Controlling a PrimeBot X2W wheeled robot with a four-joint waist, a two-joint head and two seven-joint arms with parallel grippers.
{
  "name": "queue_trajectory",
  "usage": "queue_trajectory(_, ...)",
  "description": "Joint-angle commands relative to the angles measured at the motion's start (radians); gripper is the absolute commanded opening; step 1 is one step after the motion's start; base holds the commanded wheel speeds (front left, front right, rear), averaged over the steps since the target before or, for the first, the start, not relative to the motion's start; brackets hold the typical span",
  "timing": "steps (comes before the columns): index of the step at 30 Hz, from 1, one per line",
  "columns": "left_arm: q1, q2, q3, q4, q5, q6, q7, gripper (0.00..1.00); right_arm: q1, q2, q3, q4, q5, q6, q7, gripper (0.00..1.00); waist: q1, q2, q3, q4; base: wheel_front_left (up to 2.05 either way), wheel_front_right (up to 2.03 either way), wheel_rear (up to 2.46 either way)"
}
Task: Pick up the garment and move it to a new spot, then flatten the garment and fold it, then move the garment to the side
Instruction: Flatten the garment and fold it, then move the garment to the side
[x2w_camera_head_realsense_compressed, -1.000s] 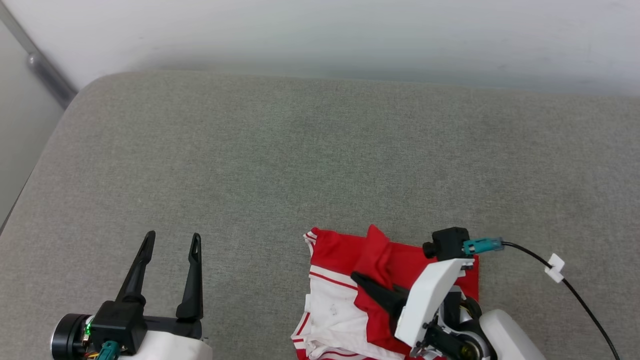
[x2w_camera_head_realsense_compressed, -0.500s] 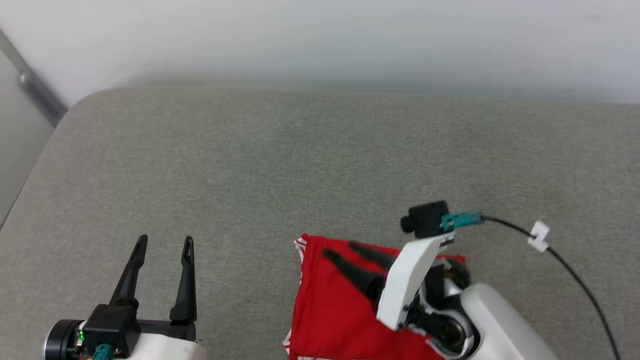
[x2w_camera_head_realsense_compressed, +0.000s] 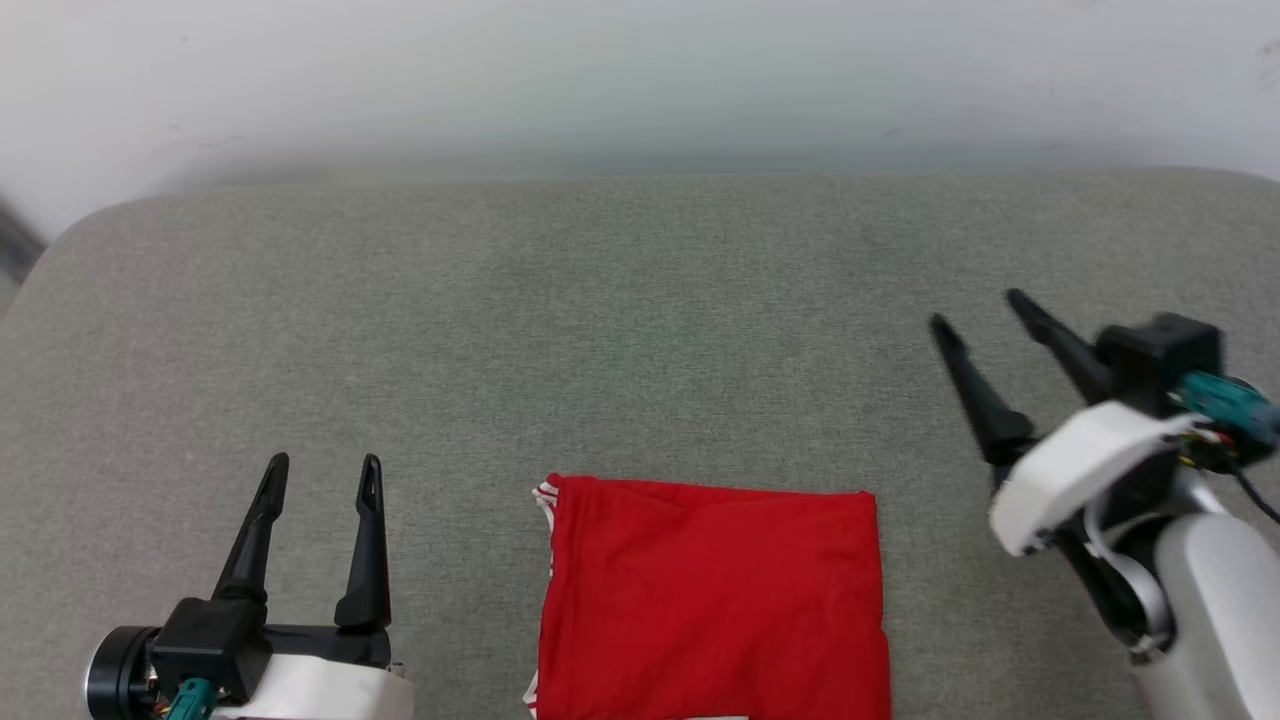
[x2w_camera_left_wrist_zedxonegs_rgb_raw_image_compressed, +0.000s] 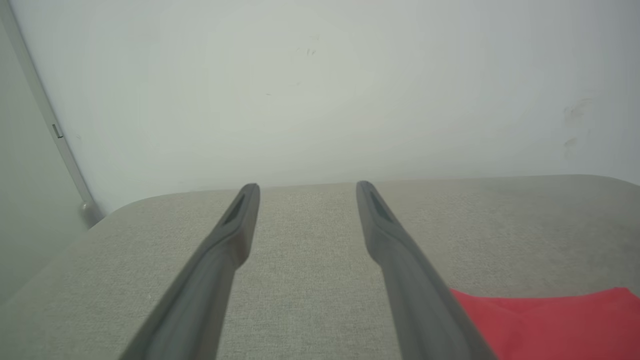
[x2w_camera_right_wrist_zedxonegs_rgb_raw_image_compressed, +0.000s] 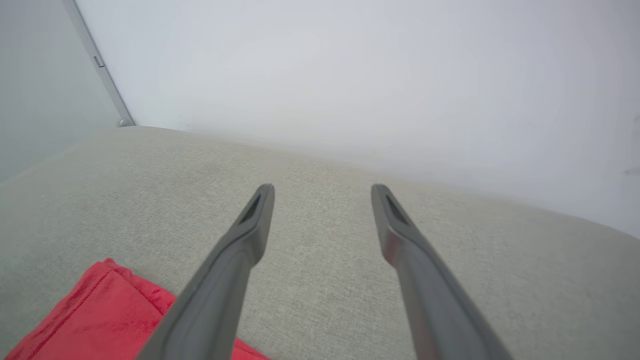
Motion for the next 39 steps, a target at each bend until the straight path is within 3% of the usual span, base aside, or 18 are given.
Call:
queue_trajectory(1,-0.014,-0.001,0.001,-0.002,-0.007,-0.004,-0.002,1.00,0.033,-0.013,-0.024,-0.015,-0.011,0.000,-0.031,1.00,0.0000,0.0000,0.002,-0.008,0.00,0.00,0.00)
queue_trajectory(5,-0.013,-0.003,0.007,-0.008,-0.028,-0.005,-0.002,1.00,0.114,-0.037,-0.113,-0.076,-0.055,0.000,-0.131,1.00,0.0000,0.0000,-0.002,-0.020,0.00,0.00,0.00)
queue_trajectory(8,-0.009,-0.003,0.004,-0.010,-0.039,-0.005,-0.002,1.00,0.182,-0.020,-0.182,-0.138,-0.090,0.000,-0.214,1.00,0.0000,0.0000,-0.005,-0.026,0.00,0.00,0.00)
queue_trajectory(16,0.007,-0.004,-0.009,-0.011,-0.045,-0.005,-0.002,1.00,0.331,0.087,-0.258,-0.239,-0.158,0.000,-0.337,1.00,0.0000,0.0000,-0.006,-0.032,0.00,0.00,0.00)
queue_trajectory(24,0.018,-0.004,-0.034,0.008,-0.039,-0.006,-0.002,1.00,0.392,0.156,-0.262,-0.227,-0.202,0.000,-0.363,1.00,0.0000,0.0000,-0.011,-0.029,0.00,0.00,0.00)
queue_trajectory(39,0.007,-0.005,-0.031,0.007,-0.045,-0.006,-0.002,1.00,0.381,0.146,-0.250,-0.229,-0.221,0.000,-0.325,1.00,0.0000,0.0000,-0.017,-0.019,0.00,0.00,0.00)
